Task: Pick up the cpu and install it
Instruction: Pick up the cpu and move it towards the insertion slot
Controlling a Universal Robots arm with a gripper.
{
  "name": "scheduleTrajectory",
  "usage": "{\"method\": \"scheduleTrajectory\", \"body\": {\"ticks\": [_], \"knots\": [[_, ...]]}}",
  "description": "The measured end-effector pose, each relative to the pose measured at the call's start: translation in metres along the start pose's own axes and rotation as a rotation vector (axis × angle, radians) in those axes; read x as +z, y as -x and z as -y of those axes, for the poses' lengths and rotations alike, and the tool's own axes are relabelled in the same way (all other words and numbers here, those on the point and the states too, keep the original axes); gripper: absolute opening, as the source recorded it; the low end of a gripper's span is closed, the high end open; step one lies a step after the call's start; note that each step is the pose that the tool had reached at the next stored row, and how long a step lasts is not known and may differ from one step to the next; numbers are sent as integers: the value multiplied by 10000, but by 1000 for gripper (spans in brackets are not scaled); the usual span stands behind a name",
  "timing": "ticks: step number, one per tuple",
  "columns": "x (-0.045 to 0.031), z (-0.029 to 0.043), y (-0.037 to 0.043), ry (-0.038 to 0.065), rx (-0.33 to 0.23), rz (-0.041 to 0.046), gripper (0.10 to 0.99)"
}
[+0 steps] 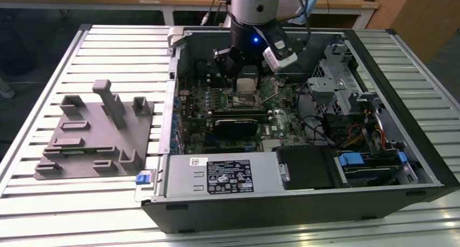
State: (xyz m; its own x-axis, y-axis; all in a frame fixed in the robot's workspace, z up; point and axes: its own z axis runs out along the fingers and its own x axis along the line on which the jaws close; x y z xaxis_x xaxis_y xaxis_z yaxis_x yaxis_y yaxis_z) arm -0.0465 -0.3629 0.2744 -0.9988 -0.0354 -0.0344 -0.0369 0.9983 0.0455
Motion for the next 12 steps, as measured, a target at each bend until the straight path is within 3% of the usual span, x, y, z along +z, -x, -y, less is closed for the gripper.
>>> {"method": "scheduleTrajectory", "body": {"ticks": [12], "knots": [[178,-181,38,-6,20,0,545]]}}
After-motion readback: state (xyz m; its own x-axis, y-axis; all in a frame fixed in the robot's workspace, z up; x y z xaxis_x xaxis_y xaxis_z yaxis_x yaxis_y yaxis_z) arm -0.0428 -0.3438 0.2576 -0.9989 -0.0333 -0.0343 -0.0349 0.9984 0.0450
